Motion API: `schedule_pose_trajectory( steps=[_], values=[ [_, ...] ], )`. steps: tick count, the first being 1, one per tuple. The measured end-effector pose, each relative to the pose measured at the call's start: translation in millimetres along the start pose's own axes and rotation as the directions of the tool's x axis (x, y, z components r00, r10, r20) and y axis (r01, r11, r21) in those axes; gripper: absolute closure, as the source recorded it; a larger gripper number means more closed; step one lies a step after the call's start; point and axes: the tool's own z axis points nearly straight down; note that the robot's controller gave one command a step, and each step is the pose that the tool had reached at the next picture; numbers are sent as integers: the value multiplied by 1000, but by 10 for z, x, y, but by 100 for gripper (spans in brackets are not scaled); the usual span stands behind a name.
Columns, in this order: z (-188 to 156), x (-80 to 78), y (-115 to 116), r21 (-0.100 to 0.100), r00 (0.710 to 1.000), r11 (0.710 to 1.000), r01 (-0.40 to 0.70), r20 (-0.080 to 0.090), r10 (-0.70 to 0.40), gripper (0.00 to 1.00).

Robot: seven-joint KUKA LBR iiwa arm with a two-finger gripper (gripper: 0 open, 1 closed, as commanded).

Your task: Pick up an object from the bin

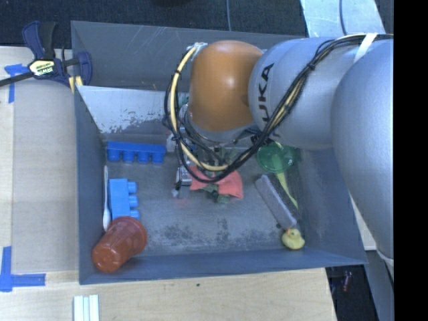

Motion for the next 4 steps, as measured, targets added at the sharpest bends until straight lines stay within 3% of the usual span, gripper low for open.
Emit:
schedule_pose_trajectory(
  steps=[1, 2, 3, 4],
  values=[
    [-52, -18, -8, -1, 1000, 1000, -2, 8, 2, 0],
    [-74, -86, -519, 0, 996, 996, 91, 5, -91, 0],
    [293, 124, -857, -3, 1000, 1000, 17, 7, -17, 0],
    [761, -83, -1132, -1, 1000, 1000, -26, 15, 26, 100]
  ],
)
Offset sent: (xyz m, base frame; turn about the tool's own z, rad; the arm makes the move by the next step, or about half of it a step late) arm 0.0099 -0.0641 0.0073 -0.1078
